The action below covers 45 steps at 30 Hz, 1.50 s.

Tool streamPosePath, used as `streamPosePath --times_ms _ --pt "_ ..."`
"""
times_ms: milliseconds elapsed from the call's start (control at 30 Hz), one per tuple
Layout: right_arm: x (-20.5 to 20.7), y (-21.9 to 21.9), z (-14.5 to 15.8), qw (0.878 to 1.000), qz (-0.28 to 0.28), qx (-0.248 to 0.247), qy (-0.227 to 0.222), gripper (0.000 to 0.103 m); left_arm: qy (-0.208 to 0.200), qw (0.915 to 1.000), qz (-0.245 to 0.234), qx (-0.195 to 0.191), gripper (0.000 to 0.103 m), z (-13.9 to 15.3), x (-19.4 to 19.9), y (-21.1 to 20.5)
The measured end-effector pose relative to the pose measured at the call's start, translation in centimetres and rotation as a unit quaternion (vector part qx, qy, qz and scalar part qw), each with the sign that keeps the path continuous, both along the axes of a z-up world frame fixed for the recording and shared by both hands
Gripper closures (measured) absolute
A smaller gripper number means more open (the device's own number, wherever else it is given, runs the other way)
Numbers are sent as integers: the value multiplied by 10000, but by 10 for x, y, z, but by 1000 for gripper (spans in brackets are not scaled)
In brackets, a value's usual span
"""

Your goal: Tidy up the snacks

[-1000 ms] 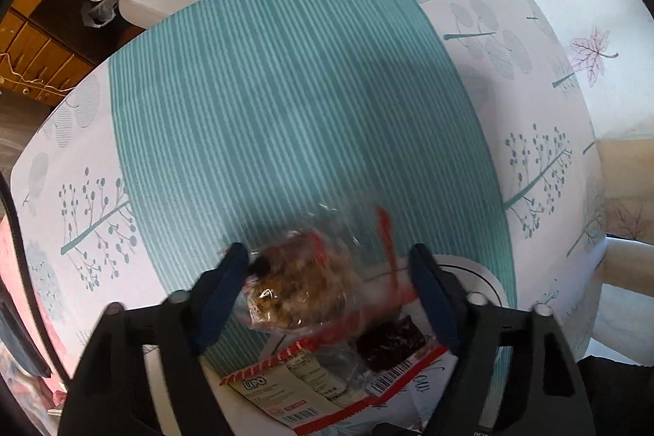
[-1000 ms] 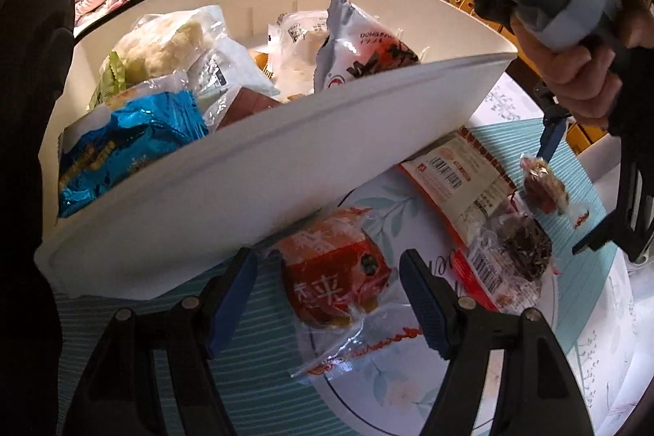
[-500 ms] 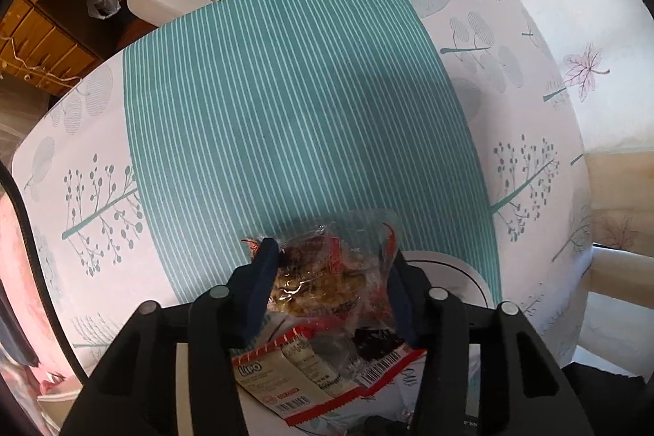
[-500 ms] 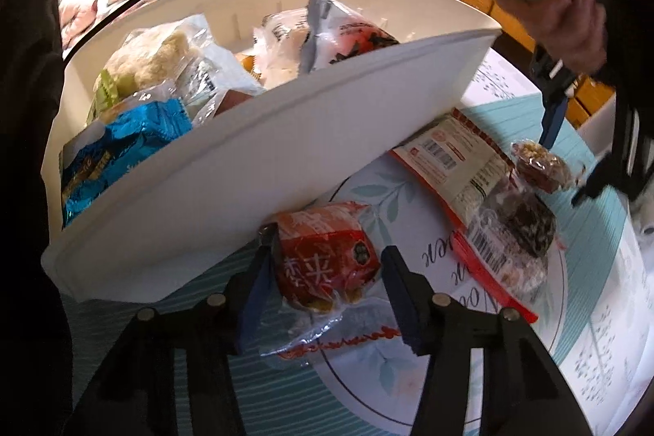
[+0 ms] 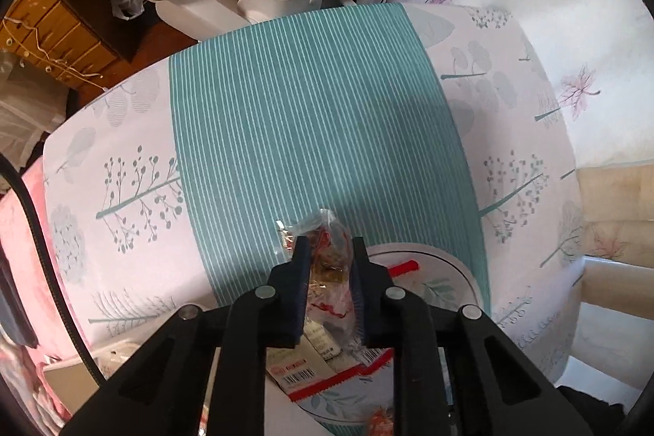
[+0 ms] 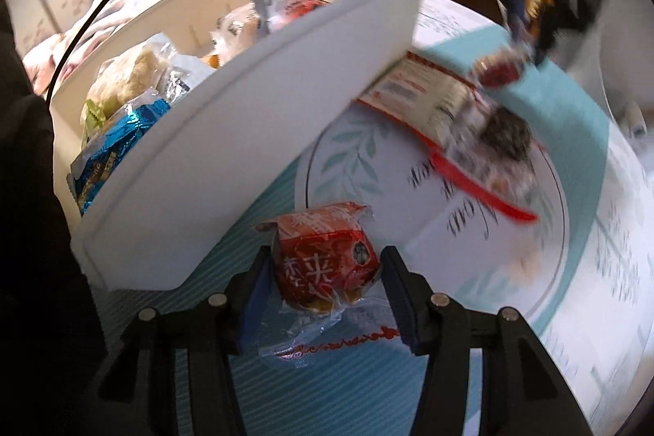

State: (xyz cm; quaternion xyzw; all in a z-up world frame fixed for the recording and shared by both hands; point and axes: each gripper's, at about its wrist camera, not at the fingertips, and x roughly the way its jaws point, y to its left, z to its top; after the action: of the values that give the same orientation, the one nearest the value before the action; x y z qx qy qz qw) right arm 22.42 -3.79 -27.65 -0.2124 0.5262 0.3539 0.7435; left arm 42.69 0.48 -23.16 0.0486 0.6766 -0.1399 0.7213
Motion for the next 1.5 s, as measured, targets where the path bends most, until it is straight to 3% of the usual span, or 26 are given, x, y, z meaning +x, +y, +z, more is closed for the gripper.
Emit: streamPosePath --times_ms 33,267,567,600,900,1133,1500 --pt "-1 -3 1 9999 -115 0 37 50 2 10000 31 -9 96 2 1 2" --pt "-9 -20 6 9954 -914 160 242 50 -151 9993 283 -214 99 27 -12 10" --pt "-11 -42 24 9805 -1853 559 340 50 -270 9973 497 -476 99 46 -38 20" --pt "-12 -44 25 9789 -1921 594 358 50 -267 9969 540 -510 96 46 -39 21" --pt "-16 -66 38 9650 -2473 760 430 50 -68 9910 1250 -470 41 23 -32 26" --pt "-16 -90 39 9582 -2711 787 470 50 181 9831 1779 -394 40 -13 -17 26" --pt "-9 -125 44 9456 -3086 903 492 50 343 9787 1995 -334 39 -48 3 13"
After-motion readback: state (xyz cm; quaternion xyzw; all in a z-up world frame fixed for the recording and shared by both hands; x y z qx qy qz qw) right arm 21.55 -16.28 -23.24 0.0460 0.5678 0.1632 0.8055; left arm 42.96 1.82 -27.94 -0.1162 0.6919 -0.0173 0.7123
